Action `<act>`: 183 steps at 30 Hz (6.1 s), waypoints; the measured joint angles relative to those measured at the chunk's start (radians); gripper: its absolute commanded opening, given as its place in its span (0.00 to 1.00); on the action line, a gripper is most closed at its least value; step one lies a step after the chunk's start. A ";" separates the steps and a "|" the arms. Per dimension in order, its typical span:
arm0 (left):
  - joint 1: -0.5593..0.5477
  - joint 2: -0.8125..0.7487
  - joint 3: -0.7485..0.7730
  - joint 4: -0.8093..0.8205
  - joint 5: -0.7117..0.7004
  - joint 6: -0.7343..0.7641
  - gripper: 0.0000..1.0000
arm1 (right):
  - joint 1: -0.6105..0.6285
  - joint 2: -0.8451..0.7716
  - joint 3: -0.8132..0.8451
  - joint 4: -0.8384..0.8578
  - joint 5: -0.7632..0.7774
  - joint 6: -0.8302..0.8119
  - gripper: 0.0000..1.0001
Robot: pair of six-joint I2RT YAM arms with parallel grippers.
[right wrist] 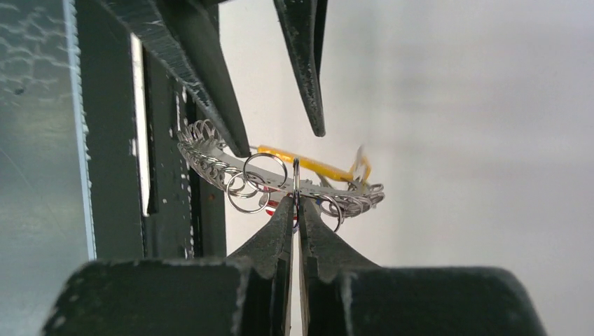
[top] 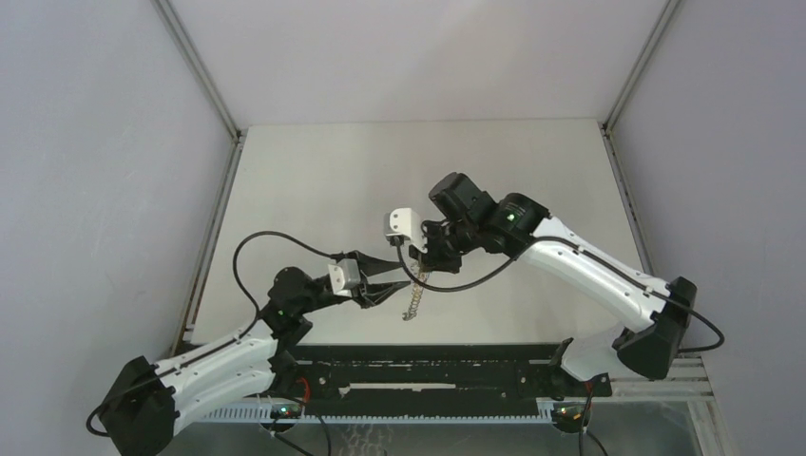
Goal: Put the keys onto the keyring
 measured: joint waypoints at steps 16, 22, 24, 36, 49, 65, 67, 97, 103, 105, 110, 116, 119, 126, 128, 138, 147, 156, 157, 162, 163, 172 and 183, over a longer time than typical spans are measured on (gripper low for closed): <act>0.002 0.206 0.000 0.203 0.016 -0.092 0.43 | 0.100 0.173 0.207 -0.291 0.256 0.005 0.00; 0.005 0.299 0.000 0.362 0.050 -0.161 0.40 | 0.113 0.200 0.217 -0.318 0.279 0.000 0.00; 0.005 0.323 0.000 0.395 0.064 -0.178 0.40 | 0.117 0.203 0.221 -0.325 0.283 -0.002 0.00; 0.006 0.413 0.000 0.478 0.100 -0.213 0.26 | 0.132 0.222 0.268 -0.352 0.311 -0.002 0.00; 0.006 0.427 0.000 0.513 0.116 -0.222 0.19 | 0.140 0.224 0.275 -0.354 0.312 -0.003 0.00; 0.007 0.424 0.000 0.515 0.121 -0.229 0.00 | 0.124 0.192 0.240 -0.319 0.289 -0.002 0.14; 0.007 0.406 0.000 0.515 0.120 -0.229 0.00 | 0.105 0.154 0.197 -0.285 0.261 -0.001 0.18; 0.020 0.290 0.000 0.546 0.069 -0.227 0.00 | -0.264 -0.188 -0.264 0.370 -0.497 0.182 0.25; 0.020 0.274 0.000 0.546 0.069 -0.226 0.00 | -0.264 -0.167 -0.265 0.381 -0.514 0.190 0.17; 0.020 0.269 0.000 0.546 0.069 -0.226 0.00 | -0.264 -0.165 -0.265 0.382 -0.519 0.192 0.15; 0.020 0.268 0.000 0.546 0.069 -0.227 0.00 | -0.262 -0.153 -0.265 0.386 -0.540 0.193 0.14; 0.020 0.268 0.000 0.546 0.070 -0.227 0.00 | -0.255 -0.147 -0.265 0.388 -0.551 0.192 0.04; 0.020 0.268 0.000 0.546 0.071 -0.227 0.00 | -0.255 -0.147 -0.265 0.388 -0.555 0.190 0.00; 0.022 0.254 0.000 0.544 0.076 -0.227 0.00 | -0.255 -0.138 -0.265 0.388 -0.565 0.190 0.00; 0.022 0.240 0.000 0.544 0.076 -0.227 0.00 | -0.255 -0.133 -0.265 0.388 -0.565 0.190 0.00; 0.022 0.214 0.000 0.547 0.095 -0.227 0.00 | -0.254 -0.116 -0.265 0.386 -0.563 0.197 0.00; 0.022 0.216 0.000 0.547 0.097 -0.227 0.00 | -0.255 -0.144 -0.266 0.348 -0.554 0.164 0.17; 0.022 0.230 0.000 0.547 0.098 -0.227 0.00 | -0.220 -0.197 -0.266 0.365 -0.554 0.148 0.19; 0.022 0.230 0.000 0.547 0.098 -0.227 0.00 | -0.218 -0.195 -0.266 0.370 -0.553 0.148 0.19; 0.022 0.230 0.000 0.547 0.098 -0.227 0.00 | -0.216 -0.185 -0.266 0.380 -0.545 0.152 0.19; 0.022 0.230 0.000 0.547 0.098 -0.227 0.00 | -0.216 -0.185 -0.266 0.380 -0.541 0.152 0.19; 0.023 0.230 0.000 0.547 0.099 -0.227 0.00 | -0.227 -0.186 -0.266 0.381 -0.484 0.154 0.21; 0.023 0.230 0.000 0.547 0.099 -0.227 0.00 | -0.214 -0.195 -0.266 0.389 -0.491 0.143 0.20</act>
